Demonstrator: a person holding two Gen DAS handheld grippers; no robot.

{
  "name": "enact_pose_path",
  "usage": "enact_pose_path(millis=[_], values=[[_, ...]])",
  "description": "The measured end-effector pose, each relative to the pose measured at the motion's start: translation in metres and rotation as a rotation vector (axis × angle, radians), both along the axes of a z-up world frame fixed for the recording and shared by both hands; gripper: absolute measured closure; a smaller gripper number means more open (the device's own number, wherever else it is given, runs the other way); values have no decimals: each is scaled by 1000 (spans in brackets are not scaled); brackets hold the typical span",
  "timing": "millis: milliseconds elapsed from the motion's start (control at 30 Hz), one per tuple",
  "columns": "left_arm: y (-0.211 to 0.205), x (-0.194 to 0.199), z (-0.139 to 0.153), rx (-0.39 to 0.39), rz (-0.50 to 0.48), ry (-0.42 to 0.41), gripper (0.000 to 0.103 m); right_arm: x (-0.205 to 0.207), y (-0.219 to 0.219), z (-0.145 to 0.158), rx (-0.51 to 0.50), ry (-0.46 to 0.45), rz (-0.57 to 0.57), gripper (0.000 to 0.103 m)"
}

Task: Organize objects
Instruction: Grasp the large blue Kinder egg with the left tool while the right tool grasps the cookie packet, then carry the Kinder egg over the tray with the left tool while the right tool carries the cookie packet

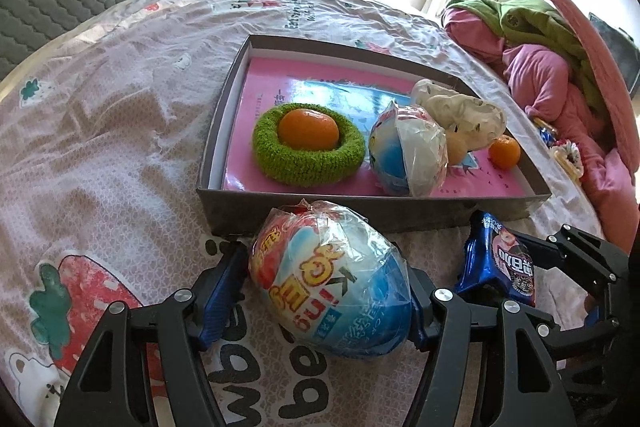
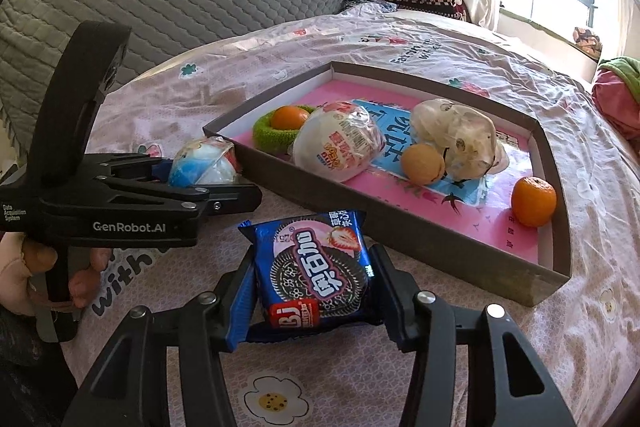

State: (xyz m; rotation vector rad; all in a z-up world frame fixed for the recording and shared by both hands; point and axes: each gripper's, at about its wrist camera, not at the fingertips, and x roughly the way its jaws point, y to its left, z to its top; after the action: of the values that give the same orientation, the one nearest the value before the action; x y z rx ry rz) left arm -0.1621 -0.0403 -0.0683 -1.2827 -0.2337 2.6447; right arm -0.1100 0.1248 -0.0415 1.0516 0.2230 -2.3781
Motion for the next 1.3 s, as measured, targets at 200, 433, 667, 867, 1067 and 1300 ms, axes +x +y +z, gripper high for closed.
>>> enact_pose_path(millis=[200,433,667,867,1067,1300], values=[[5,6,11,-22,-6,34,33,2,5,8,-36,26,-6,50],[10,15,27,-53,-17,92,33,5,9,21,-71,85,-19,50],[11,17,29,-54,-15,103,33,4,16,30,-99,117,-41,50],[12,19,32,-66,-11,116,33,4,23,39,-125,154,-63,50],[10,19,39,-75,-4,138,33,2,29,46,-142,180,-90,50],[13,12,49,-91,-8,160,33,-6,50,59,-174,221,-165,50]])
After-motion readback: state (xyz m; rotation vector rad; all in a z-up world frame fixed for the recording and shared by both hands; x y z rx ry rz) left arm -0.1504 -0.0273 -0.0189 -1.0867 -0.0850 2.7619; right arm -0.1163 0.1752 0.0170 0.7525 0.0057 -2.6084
